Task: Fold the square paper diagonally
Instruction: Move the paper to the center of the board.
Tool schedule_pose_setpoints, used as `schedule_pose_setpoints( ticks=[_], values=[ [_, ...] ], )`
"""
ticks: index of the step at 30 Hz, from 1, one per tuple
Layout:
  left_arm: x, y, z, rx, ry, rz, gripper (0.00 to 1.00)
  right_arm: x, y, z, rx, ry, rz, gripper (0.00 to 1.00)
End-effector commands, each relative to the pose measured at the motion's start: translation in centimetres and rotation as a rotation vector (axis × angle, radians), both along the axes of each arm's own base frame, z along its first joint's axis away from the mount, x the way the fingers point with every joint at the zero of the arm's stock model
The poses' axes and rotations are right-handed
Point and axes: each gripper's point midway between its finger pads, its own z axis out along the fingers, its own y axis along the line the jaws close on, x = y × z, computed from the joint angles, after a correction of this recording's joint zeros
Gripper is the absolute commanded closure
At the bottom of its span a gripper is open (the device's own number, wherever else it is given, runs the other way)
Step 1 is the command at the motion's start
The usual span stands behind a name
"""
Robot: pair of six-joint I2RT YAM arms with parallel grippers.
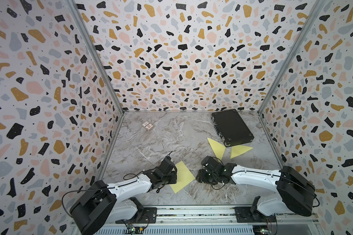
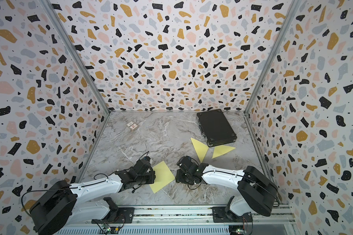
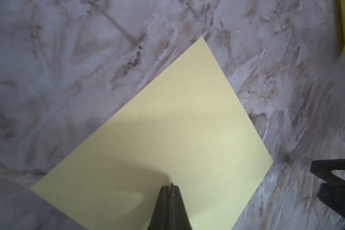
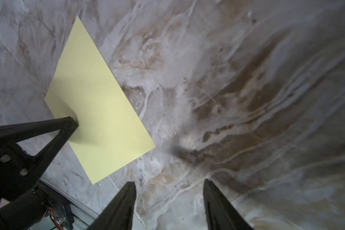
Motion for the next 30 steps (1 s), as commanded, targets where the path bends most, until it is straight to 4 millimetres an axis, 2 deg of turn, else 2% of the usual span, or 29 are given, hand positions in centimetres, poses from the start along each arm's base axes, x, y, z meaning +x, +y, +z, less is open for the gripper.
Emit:
schedule_pose_setpoints(
  ticks=[1, 7, 15, 19, 30],
  values=[
    [-1.0, 1.4, -1.5, 0.044, 0.036, 0.021, 1.0, 0.6, 1.4, 0.9, 0.02, -0.018, -0.008, 0.41],
    [-1.1, 1.4, -2.1, 0.054, 0.054, 0.016, 1.0, 0.6, 2.3, -0.2, 0.011, 0.007, -0.004, 0.41],
    [-1.2, 1.2, -2.5, 0.053, 0.066, 0.013, 1.0, 0.9, 1.9, -2.2, -0.039, 0.007, -0.019, 0.43],
    [-1.3, 1.2, -2.5, 0.05, 0.072, 0.011, 1.0, 0.7, 2.7, -3.2, -0.01, 0.036, -0.025, 0.43],
    [-1.8, 1.5, -2.8, 0.047, 0.084, 0.018, 1.0, 2.4, 6.5, -1.6, 0.186, -0.037, -0.008, 0.42]
  ],
)
